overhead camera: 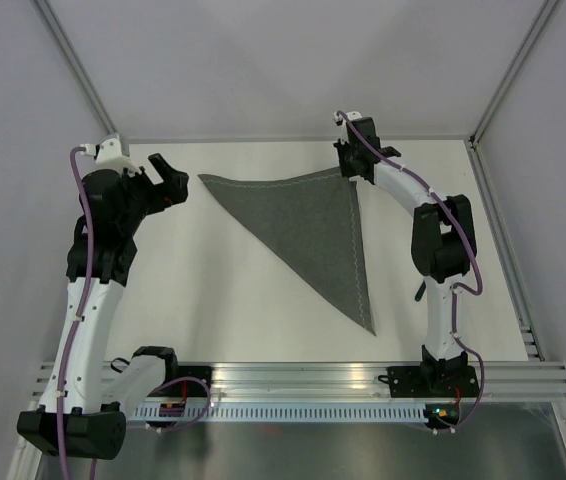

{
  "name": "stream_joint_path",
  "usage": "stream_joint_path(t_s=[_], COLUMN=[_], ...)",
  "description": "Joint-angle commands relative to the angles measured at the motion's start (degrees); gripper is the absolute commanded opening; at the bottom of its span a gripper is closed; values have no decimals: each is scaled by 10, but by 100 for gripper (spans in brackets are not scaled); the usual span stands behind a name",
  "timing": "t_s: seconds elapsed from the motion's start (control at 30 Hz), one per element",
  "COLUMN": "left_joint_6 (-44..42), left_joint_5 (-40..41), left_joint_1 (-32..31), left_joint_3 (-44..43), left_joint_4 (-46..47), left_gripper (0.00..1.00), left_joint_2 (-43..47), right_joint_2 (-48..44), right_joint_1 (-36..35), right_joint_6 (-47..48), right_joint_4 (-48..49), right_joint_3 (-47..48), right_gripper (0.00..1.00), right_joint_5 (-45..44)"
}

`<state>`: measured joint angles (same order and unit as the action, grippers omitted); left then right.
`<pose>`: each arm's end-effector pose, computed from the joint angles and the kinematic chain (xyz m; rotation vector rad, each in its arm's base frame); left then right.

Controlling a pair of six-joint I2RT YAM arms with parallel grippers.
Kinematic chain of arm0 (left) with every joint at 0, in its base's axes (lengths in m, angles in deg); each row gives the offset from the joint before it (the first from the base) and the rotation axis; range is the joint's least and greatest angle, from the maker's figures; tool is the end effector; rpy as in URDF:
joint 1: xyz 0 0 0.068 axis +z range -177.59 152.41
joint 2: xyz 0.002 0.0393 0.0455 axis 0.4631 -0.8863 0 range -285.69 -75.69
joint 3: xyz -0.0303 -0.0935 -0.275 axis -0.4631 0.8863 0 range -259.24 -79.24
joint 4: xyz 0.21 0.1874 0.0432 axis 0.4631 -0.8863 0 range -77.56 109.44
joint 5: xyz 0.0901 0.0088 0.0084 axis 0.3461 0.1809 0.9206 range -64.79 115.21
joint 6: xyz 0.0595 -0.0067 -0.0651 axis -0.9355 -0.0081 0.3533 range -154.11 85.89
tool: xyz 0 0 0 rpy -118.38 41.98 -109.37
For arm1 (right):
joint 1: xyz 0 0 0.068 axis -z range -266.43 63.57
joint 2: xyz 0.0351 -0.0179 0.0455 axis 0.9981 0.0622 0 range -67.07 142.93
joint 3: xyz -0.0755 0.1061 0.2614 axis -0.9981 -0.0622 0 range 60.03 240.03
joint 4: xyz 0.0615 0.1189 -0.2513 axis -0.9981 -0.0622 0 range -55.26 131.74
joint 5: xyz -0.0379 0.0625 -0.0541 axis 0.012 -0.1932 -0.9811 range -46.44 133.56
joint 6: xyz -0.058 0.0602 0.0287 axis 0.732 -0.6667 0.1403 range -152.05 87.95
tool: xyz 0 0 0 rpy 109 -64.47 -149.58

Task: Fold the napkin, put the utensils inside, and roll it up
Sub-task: Fold the napkin

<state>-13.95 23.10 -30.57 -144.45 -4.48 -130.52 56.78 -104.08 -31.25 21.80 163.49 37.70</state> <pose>0.2588 -0.0164 0.4174 -0.2455 1.8019 -0.3202 0.5436 0.1645 0.2131 -0.3106 2.2492 0.0388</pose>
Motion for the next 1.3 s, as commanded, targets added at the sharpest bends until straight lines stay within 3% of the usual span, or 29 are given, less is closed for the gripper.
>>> stream_joint_path(t_s=[0.0, 0.57, 0.7, 0.93, 1.27], left_joint_6=[18, 21, 23, 30, 85], left_joint_5=[-16, -17, -20, -29, -141], left_joint_1=[2, 2, 2, 2, -2], left_joint_3=[2, 17, 24, 47, 155], left_joint_4=[17, 26, 33, 54, 185], left_gripper=[100, 100, 100, 100, 100], left_joint_2=[-3, -6, -10, -12, -2], right_joint_2=[9, 40, 45, 39, -16], right_joint_1=[6, 6, 7, 11, 45], right_joint_6=[0, 6, 4, 4, -2], right_joint_4=[5, 3, 1, 3, -39], right_joint_3=[31, 32, 30, 26, 8], right_gripper=[0, 2, 11, 52, 54], right_joint_5=[-10, -13, -25, -38, 1])
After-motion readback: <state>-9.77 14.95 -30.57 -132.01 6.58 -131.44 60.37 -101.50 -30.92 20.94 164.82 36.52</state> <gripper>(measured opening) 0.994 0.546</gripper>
